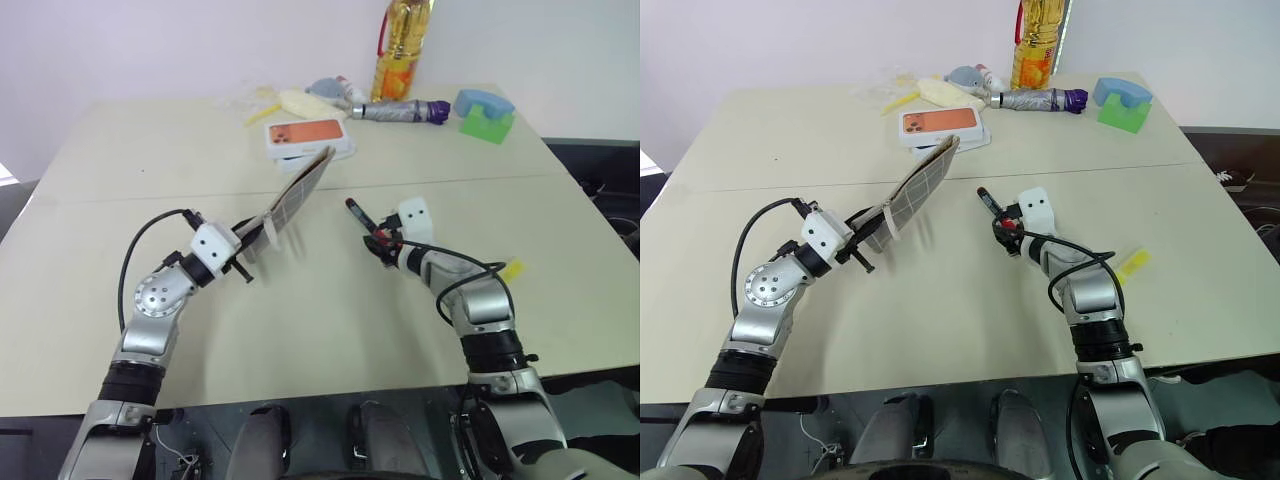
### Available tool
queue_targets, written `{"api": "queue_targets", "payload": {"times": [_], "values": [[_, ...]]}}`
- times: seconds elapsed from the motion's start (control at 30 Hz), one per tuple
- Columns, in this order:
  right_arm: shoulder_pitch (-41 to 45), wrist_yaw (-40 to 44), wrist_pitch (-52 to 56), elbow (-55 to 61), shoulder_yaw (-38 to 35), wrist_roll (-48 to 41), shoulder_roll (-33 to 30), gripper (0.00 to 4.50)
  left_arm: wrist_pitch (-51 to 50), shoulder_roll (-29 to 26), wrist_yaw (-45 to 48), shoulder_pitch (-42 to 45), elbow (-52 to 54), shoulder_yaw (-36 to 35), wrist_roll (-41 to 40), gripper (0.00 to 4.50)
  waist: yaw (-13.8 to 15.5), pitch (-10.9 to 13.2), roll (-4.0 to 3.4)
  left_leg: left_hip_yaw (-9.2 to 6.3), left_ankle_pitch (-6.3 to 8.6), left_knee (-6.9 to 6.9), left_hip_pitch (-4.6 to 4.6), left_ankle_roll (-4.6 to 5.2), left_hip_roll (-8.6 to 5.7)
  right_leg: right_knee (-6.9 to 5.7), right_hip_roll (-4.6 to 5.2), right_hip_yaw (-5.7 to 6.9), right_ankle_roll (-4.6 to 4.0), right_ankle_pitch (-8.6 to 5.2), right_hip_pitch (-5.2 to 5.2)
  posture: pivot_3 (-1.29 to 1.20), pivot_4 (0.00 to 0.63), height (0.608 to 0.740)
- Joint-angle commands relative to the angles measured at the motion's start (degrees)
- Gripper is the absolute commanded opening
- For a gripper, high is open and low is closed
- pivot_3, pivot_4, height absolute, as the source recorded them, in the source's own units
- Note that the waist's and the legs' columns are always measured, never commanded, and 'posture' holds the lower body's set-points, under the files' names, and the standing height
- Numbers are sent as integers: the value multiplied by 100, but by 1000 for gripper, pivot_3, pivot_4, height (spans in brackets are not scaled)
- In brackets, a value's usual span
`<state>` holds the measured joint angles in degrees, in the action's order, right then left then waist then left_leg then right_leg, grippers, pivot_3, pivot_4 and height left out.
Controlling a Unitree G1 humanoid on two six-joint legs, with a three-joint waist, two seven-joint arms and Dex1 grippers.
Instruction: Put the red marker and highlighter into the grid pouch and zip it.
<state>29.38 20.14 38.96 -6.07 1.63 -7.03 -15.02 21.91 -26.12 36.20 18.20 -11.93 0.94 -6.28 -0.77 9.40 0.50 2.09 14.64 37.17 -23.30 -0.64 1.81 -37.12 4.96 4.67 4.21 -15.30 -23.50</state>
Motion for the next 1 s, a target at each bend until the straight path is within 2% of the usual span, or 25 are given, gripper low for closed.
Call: {"api": "queue_targets", "payload": {"times": [0.03, 0.07, 0.1, 0.17, 0.27, 0.5, 0.67, 1.0], "values": [[-103, 55, -227, 432, 20, 50, -131, 1001, -18, 23, 92, -120, 7, 16, -48, 0, 5, 0, 0, 0, 0, 0, 0, 0, 0, 0, 0, 0, 0, 0, 0, 0, 150, 740], [-148, 62, -220, 543, 21, 65, -182, 428, -30, 43, 111, -128, 12, 22, -72, 0, 9, 0, 0, 0, 0, 0, 0, 0, 1, 0, 1, 0, 0, 0, 0, 0, 150, 740], [-231, 99, -215, 747, 45, 117, -312, 312, -64, 75, 144, -134, 25, 35, -115, 0, 11, 0, 0, 0, 0, 0, -1, 0, 3, 0, 3, 0, 0, 0, 0, 0, 150, 740], [-374, 171, -188, 1084, 85, 186, -543, 315, -105, 116, 207, -139, 49, 59, -167, 0, 26, 0, 0, 0, 0, 1, -1, 0, 1, 1, 7, -1, 1, 0, 0, 0, 150, 740], [-859, 563, -80, 2044, -71, 244, -1398, 315, -218, 255, 370, -116, 84, 184, -298, 0, 52, 1, -4, -1, 0, 3, -3, 0, 0, 2, 9, 0, 1, 0, 1, 0, 150, 740], [-2237, 1825, -279, 3888, -1046, -514, -2769, 315, -324, 497, 744, -28, 6, 449, -377, 0, 146, 3, -2, 1, 0, 5, 1, 0, -4, 5, -2, 0, 1, -1, 5, 0, 150, 740], [-2385, 1918, 52, 4339, -1490, -1055, -2814, 315, -348, 602, 906, 30, -63, 546, -400, 0, 150, 4, 0, -4, 0, 9, 2, 0, 0, 5, -8, -1, 0, 0, 6, 0, 150, 740], [-2290, 1746, 107, 4249, -1312, -1051, -2832, 315, -390, 717, 950, 32, -9, 528, -364, 0, 160, 4, 0, -7, 0, 12, -2, 0, -2, 7, -4, -1, -1, -1, 6, 0, 150, 740]]}}
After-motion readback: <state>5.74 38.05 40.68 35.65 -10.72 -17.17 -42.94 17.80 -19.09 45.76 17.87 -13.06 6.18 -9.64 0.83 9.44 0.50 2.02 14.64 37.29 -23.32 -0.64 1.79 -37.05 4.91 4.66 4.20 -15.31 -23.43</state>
